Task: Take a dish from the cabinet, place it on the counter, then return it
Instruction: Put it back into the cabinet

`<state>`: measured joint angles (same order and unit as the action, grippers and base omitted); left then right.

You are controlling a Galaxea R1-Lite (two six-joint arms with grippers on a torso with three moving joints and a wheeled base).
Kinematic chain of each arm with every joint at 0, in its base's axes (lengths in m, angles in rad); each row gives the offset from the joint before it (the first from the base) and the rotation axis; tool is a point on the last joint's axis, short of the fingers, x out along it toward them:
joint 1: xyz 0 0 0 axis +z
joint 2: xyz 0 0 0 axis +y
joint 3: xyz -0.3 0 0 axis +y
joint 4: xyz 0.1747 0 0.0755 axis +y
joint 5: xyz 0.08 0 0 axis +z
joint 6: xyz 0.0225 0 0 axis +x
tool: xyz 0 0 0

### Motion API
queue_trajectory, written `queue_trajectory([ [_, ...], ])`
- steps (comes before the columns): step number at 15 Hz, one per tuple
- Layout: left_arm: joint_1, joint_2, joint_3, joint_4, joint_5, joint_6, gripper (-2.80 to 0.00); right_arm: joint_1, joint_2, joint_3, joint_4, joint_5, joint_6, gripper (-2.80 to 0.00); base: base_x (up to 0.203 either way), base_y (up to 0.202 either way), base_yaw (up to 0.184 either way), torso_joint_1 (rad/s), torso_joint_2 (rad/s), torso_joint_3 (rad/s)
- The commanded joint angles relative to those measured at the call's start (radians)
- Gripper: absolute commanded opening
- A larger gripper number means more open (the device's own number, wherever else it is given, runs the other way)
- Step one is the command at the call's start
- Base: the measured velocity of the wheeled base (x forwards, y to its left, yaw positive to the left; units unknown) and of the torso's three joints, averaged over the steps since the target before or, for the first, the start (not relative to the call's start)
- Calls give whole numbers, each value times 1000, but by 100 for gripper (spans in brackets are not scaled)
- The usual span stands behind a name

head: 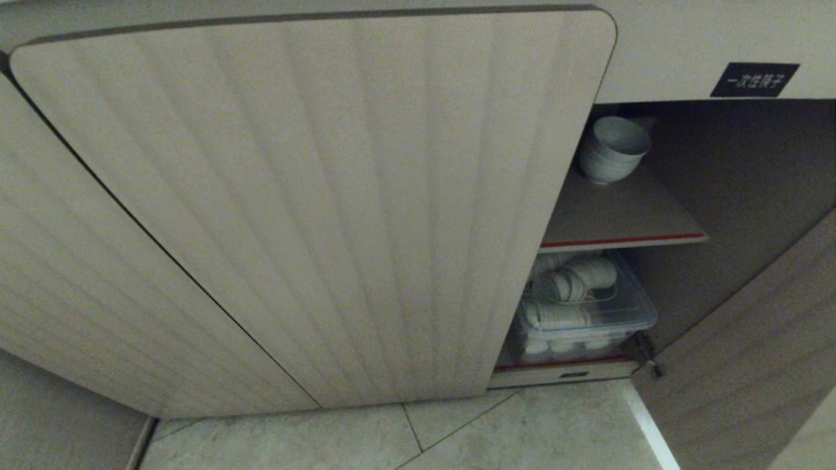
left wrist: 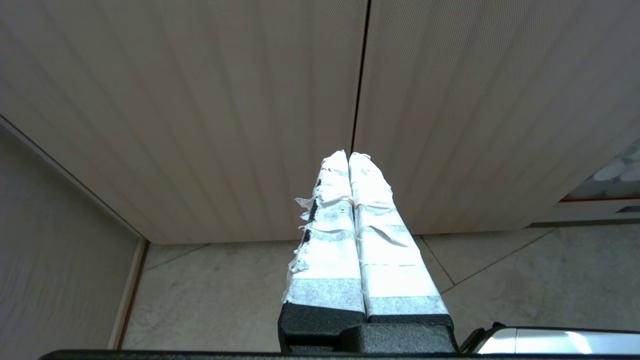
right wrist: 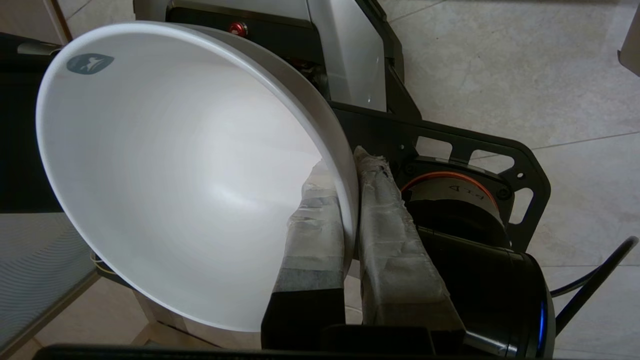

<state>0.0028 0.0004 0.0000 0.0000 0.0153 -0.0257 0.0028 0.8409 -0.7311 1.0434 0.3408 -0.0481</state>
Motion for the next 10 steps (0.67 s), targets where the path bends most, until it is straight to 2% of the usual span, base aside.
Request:
queue_trajectory([
  [1, 0, 0, 0, 0, 0, 0, -280, -1, 1, 1, 6, 3, -1, -280, 0, 0, 0, 0, 0, 0],
  [10, 0, 0, 0, 0, 0, 0, -280, -9, 0, 4, 7, 3, -1, -280, 0, 0, 0, 0, 0, 0],
])
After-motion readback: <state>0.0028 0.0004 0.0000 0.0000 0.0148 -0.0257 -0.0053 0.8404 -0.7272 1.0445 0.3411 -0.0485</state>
